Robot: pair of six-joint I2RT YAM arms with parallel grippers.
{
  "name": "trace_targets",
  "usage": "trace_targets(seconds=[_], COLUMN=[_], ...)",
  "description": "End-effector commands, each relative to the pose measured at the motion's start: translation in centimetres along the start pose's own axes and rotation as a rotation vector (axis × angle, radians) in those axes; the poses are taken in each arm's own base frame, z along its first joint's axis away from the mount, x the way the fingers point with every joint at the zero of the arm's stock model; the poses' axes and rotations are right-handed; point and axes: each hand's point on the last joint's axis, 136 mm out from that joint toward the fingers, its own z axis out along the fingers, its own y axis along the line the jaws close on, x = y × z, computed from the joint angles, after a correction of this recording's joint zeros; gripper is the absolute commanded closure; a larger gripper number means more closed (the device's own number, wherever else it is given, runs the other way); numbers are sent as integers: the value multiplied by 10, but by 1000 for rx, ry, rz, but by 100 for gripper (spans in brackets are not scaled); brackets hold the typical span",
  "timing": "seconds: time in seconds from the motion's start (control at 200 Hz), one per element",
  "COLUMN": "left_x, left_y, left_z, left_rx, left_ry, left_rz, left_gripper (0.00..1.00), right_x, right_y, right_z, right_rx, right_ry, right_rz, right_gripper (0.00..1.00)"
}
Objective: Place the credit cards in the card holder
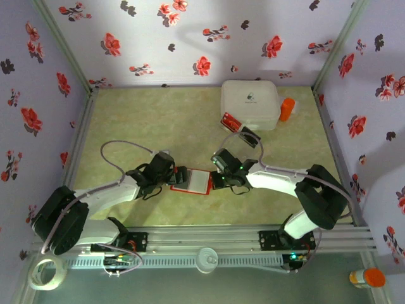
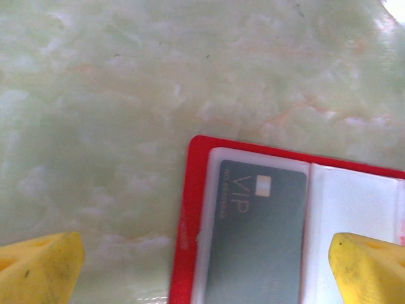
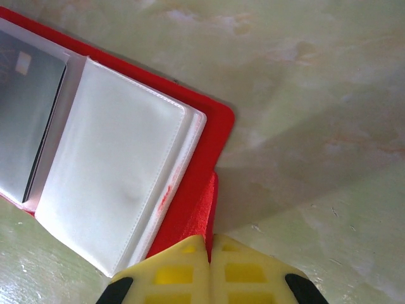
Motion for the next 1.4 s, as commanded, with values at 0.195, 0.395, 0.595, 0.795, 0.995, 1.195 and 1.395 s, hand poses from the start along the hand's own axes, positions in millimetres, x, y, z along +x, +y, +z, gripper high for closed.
trace_targets(seconds=[0.195,0.395,0.595,0.795,0.995,1.195,1.395], left_x=[5,10,15,18,21,20,12], left_y=[-8,-5,-1,3,-4,-14,-25], left_z=[15,20,21,22,28,29,20], left_rx=[47,38,30,17,48,85,139], left_ry=[16,23,28,29,57,68,43], left_rz=[-41,-44,-51,-54,-49,-52,-56], left_gripper=[0,0,0,0,0,0,0], right_x=[-9,-11,-10,-10,-11,-12,-12], right_y=[7,10,8,8,10,11,13], right_z=[13,17,18,18,18,19,21], right_rx=[-37,-47,-48,-47,-55,-65,-75], right_ry=[12,12,10,9,5,2,1], right_rz=[22,42,52,55,61,67,74], right_gripper=[100,100,100,100,100,100,100])
